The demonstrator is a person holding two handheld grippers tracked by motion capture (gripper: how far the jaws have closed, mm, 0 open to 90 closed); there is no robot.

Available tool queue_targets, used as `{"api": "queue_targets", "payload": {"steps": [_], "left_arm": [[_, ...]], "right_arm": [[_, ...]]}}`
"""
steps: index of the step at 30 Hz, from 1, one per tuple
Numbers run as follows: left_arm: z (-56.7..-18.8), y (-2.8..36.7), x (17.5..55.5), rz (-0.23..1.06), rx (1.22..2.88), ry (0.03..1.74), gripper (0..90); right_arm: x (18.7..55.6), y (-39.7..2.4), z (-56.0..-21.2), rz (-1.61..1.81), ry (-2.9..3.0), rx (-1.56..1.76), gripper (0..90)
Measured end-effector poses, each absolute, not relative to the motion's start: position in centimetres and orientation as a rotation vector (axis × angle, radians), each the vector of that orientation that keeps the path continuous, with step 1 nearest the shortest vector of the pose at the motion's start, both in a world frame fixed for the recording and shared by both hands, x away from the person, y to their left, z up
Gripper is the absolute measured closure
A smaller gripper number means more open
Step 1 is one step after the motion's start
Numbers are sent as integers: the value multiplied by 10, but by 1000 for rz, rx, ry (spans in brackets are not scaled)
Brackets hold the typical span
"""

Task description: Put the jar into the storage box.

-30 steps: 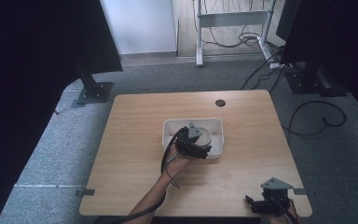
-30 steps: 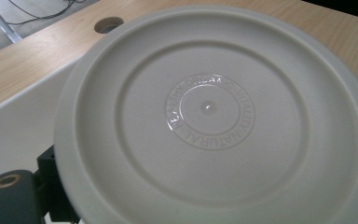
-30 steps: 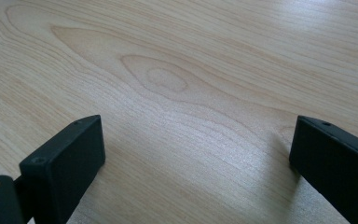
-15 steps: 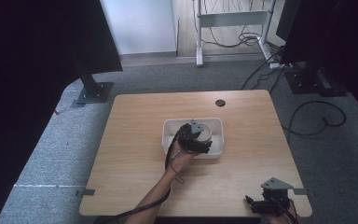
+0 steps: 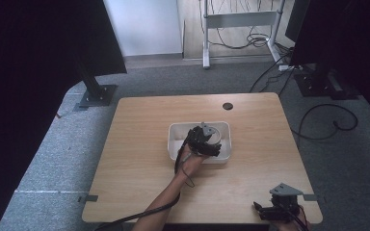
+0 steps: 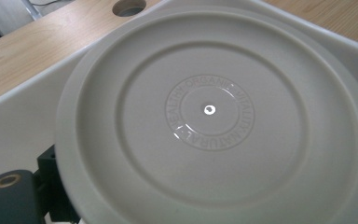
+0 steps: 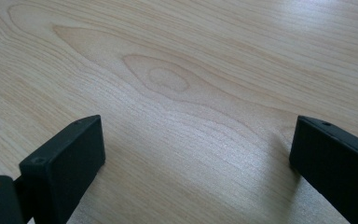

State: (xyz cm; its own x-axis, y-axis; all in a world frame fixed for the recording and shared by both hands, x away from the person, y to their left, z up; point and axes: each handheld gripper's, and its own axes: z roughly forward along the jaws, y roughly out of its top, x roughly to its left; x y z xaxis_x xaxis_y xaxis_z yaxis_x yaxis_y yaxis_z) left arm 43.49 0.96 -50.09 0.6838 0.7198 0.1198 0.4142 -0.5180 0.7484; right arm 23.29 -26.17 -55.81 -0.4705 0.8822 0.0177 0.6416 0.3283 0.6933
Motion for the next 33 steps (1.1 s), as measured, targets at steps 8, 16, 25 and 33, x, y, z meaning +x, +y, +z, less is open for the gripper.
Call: {"api": "queue_targets", "payload": {"steps": [8, 16, 25, 33], "left_arm": [[-509, 6, 431, 554, 2193, 913, 98], [-513, 5, 431, 529, 2187, 942, 98], [-515, 4, 433, 527, 2225, 956, 97], [-513, 5, 437, 498, 2271, 975, 66]], "right_arm": [[233, -262, -558, 914, 2237, 1351, 30], [233, -262, -558, 915, 2238, 1349, 30], [233, -262, -558, 915, 2239, 1348, 30], [233, -261, -558, 914, 2239, 1348, 30]]}}
